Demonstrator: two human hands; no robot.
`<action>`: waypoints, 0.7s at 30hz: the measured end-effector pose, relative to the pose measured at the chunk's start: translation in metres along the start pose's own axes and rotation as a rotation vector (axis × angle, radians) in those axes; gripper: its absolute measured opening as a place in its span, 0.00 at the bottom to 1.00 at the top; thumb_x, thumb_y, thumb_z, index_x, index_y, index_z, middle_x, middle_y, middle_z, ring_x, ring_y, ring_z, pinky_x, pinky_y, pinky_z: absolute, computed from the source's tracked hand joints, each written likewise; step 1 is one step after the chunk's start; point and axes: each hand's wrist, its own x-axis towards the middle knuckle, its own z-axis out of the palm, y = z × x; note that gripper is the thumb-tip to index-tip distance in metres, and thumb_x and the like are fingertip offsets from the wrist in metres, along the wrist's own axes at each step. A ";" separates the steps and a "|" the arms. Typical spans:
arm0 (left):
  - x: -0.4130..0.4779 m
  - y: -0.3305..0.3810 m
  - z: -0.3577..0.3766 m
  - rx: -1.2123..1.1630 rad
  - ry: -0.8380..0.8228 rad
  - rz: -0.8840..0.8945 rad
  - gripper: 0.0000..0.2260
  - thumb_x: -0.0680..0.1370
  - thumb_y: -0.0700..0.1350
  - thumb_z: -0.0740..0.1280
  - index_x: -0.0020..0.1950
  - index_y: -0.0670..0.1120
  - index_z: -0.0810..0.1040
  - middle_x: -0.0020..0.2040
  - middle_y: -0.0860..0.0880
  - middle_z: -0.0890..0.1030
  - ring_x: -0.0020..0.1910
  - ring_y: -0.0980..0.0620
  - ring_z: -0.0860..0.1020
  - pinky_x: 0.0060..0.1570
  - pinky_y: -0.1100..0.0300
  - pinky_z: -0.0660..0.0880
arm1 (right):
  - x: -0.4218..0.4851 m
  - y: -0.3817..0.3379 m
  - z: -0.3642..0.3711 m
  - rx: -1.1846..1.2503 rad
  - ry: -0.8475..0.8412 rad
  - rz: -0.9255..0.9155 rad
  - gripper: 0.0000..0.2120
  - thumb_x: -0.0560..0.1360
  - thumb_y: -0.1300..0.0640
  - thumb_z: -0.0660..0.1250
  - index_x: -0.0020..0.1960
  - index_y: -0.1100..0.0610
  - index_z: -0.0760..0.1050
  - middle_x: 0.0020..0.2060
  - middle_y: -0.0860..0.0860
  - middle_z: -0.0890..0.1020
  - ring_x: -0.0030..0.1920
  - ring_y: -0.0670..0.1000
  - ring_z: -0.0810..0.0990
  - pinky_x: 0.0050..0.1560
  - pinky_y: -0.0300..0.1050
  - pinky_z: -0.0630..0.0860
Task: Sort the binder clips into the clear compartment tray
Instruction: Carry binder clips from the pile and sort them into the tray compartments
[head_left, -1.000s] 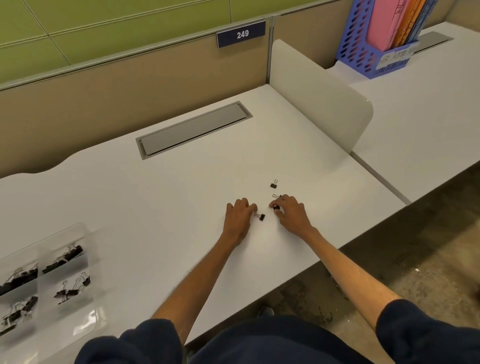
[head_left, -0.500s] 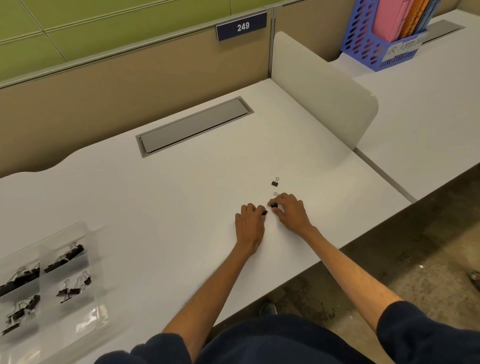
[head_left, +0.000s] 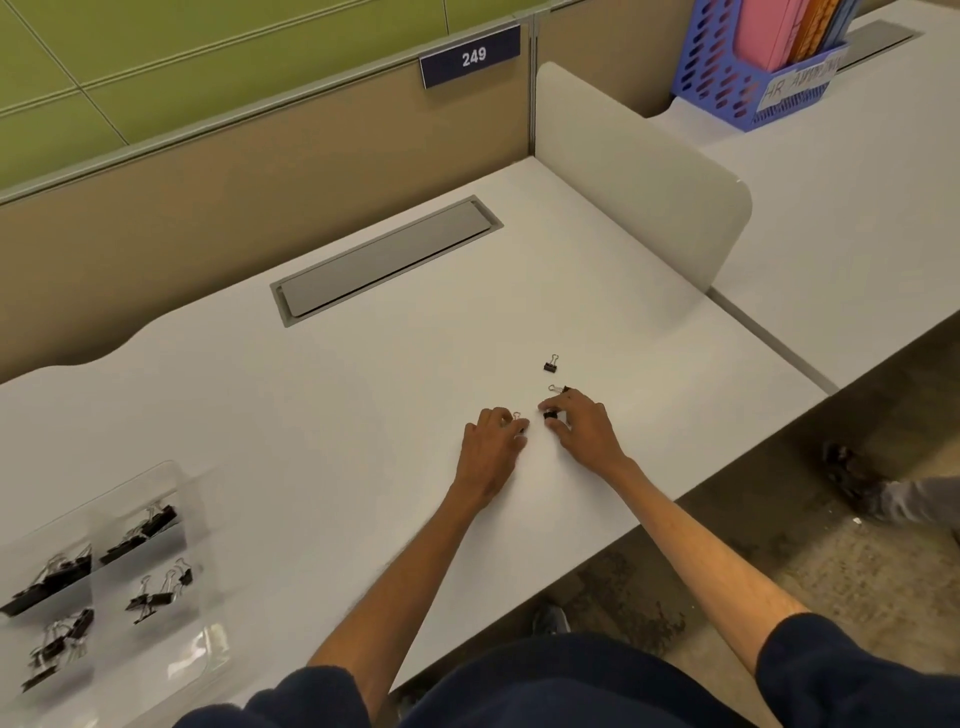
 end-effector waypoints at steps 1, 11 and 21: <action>0.002 -0.002 -0.001 0.003 -0.003 0.004 0.11 0.80 0.45 0.61 0.61 0.49 0.77 0.57 0.48 0.76 0.59 0.47 0.71 0.49 0.54 0.68 | 0.000 0.001 0.000 0.006 -0.005 0.000 0.10 0.74 0.59 0.68 0.53 0.49 0.80 0.50 0.48 0.80 0.54 0.50 0.79 0.54 0.52 0.71; -0.002 -0.011 -0.004 0.029 0.028 0.080 0.09 0.80 0.41 0.60 0.59 0.48 0.75 0.54 0.49 0.78 0.54 0.48 0.73 0.44 0.55 0.70 | -0.008 -0.003 0.001 0.005 0.000 0.014 0.06 0.73 0.54 0.69 0.49 0.46 0.80 0.45 0.46 0.80 0.46 0.48 0.78 0.54 0.53 0.73; -0.022 -0.047 -0.031 -0.008 0.114 0.034 0.13 0.81 0.43 0.59 0.65 0.49 0.71 0.56 0.50 0.78 0.55 0.47 0.74 0.48 0.56 0.69 | -0.004 -0.050 0.018 0.167 -0.008 0.043 0.06 0.74 0.55 0.71 0.50 0.49 0.81 0.43 0.45 0.82 0.35 0.39 0.74 0.49 0.50 0.76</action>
